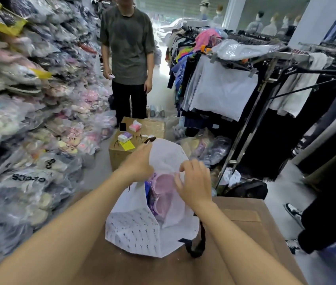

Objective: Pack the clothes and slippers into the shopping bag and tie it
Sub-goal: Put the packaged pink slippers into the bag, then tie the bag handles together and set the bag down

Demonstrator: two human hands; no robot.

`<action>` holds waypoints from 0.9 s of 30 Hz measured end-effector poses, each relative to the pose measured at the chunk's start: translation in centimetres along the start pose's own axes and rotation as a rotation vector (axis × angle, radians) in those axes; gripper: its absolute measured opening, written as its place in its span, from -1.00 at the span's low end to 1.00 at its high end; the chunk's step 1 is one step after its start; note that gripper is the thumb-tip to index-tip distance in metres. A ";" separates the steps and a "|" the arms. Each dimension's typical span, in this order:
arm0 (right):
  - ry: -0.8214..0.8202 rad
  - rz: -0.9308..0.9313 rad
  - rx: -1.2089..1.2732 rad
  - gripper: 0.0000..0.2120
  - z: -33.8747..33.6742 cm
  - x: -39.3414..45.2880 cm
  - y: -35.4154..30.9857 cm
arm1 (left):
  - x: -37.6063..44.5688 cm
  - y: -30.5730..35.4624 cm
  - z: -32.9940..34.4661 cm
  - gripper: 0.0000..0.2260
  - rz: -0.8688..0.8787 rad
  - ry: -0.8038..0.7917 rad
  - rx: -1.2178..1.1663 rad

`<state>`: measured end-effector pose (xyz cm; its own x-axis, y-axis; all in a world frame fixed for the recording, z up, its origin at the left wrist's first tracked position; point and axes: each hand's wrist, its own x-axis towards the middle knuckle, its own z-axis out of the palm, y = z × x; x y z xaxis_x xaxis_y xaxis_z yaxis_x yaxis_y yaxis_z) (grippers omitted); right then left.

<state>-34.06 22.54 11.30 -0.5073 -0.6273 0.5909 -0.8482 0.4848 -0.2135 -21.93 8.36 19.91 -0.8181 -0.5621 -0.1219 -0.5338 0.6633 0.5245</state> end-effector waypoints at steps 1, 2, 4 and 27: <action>-0.033 0.150 0.006 -0.75 -1.0 -0.7 1.0 | 0.5 -0.1 0.0 -0.42 -0.013 0.018 -0.011; -0.124 0.306 -0.006 -0.63 -1.6 -1.5 2.1 | 0.8 -0.2 0.0 -0.49 -0.026 0.035 -0.026; -0.476 0.581 0.015 -0.30 -2.2 -3.2 4.4 | 1.4 -0.3 0.0 -0.62 -0.052 0.059 -0.033; -0.673 0.425 0.551 -0.66 -4.5 4.5 -3.1 | -5.3 -0.9 -3.5 -0.49 -0.069 -0.050 -0.497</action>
<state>-33.03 20.89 18.12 -0.6241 -0.7663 -0.1525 -0.4391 0.5054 -0.7428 -16.37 9.07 23.03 -0.8000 -0.5641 -0.2046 -0.4308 0.3027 0.8502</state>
